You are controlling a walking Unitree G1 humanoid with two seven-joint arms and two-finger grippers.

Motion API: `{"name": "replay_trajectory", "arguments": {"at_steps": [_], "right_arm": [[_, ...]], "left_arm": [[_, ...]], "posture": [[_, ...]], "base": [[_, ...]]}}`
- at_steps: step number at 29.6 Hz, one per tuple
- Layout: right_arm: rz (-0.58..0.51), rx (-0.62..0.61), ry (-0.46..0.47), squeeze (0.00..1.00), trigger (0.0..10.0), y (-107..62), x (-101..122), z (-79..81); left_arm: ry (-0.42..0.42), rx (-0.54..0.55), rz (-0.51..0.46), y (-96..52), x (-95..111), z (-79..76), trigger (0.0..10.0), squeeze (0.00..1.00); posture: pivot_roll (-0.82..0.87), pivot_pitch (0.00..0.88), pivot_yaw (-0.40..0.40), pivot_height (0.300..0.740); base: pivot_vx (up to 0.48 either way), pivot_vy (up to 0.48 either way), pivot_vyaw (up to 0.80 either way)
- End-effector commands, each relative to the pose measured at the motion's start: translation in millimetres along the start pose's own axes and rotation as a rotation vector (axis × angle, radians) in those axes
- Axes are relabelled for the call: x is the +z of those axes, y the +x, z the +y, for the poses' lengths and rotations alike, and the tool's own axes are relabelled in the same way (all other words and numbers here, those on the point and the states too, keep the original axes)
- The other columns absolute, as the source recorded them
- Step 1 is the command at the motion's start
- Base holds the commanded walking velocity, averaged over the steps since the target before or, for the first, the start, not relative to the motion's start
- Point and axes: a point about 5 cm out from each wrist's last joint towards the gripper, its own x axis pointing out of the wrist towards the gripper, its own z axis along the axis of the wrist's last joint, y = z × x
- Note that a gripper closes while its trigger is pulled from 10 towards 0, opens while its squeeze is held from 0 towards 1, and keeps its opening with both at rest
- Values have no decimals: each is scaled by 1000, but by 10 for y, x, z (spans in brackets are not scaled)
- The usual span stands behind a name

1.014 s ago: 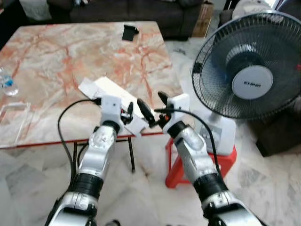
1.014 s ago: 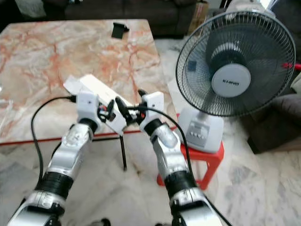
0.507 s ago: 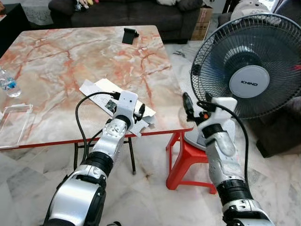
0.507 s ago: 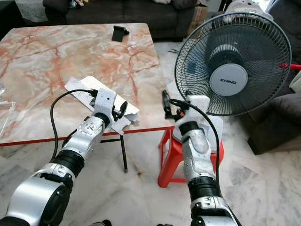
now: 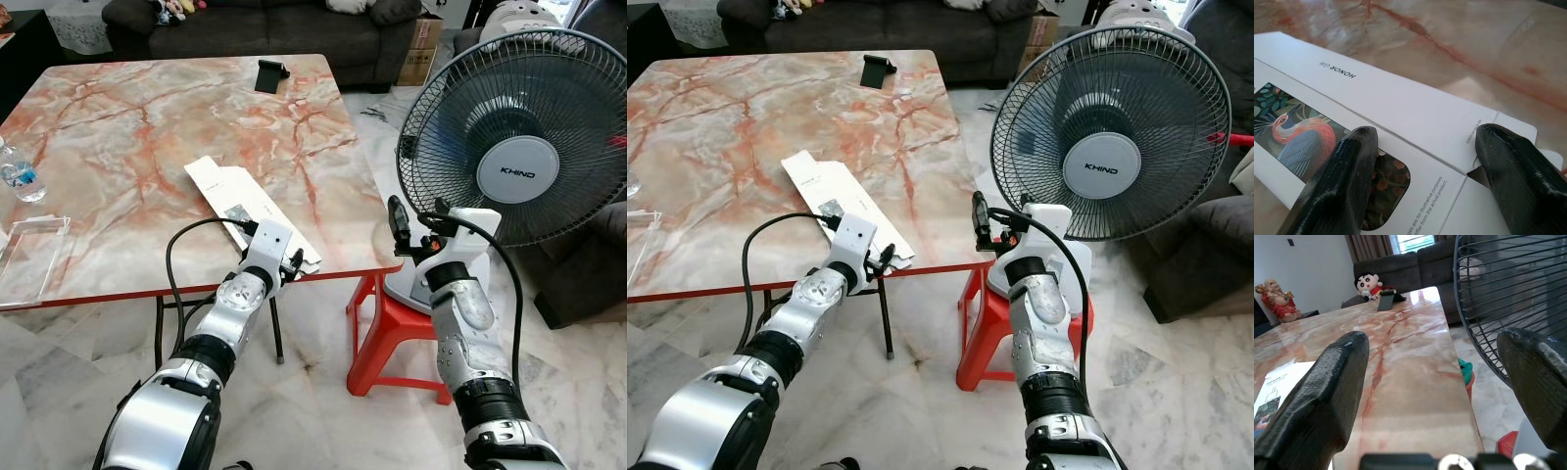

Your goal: Picking trash to rubbish bin

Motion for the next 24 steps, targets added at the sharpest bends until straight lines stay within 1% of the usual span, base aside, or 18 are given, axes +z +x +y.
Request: {"name": "replay_trajectory", "arguments": {"at_steps": [1, 3, 4, 6, 9, 11, 13, 14, 15, 16, 19, 21, 24], "right_arm": [[-14, 3, 4, 0, 10000, 23, 40, 22], [-14, 7, 6, 0, 10000, 26, 42, 28], [-14, 10, 7, 0, 10000, 28, 40, 32], [-13, 11, 7, 0, 10000, 29, 39, 32], [-10, 11, 7, 0, 10000, 36, 37, 24], [-9, 14, 7, 0, 10000, 46, 36, 29], [-7, 17, 9, 0, 10000, 59, 34, 40], [-7, 17, 9, 0, 10000, 59, 34, 40], [-9, 19, 11, 0, 10000, 72, 40, 49], [-11, 20, 12, 0, 10000, 78, 44, 53], [-14, 20, 13, 0, 10000, 91, 55, 57], [-15, 20, 13, 0, 10000, 93, 57, 56], [-21, 14, 13, 0, 10000, 94, 72, 34]], "left_arm": [[-5, -10, 22, -22, -62, -17, 10000, 0], [-31, 23, 7, -128, -126, 23, 10000, 0], [-59, 58, -11, -250, -160, 70, 10000, 0], [-72, 87, -22, -360, -165, 116, 10000, 0], [-80, 113, -34, -479, -144, 158, 10000, 0], [-71, 120, -49, -558, -92, 172, 10000, 0], [-58, 130, -79, -624, 10, 167, 10000, 0], [-58, 130, -79, -624, 10, 167, 10000, 0], [-50, 139, -114, -649, 95, 170, 10000, 0], [-48, 145, -135, -653, 137, 177, 10000, 0], [-79, 154, -198, -691, 295, 195, 10000, 0], [-88, 153, -203, -710, 329, 196, 10000, 0], [-187, 121, -219, -801, 416, 182, 10000, 0]], "posture": [[-34, 107, 1, 740], [-34, 107, 1, 740], [-15, 107, 2, 740], [-11, 104, 1, 740], [4, 99, -2, 740], [7, 97, -3, 740], [14, 95, -6, 740], [14, 95, -6, 740], [17, 99, -8, 740], [18, 99, -9, 740], [18, 102, -10, 740], [17, 102, -10, 740], [19, 103, -8, 740]], "base": [[0, 0, 0], [0, 0, 0], [0, 0, 0], [0, 0, 0], [0, 0, 0], [0, 0, 0], [0, 0, 0], [0, 0, 0], [0, 0, 0], [0, 0, 0], [0, 0, 0], [0, 0, 0], [0, 0, 0]]}}
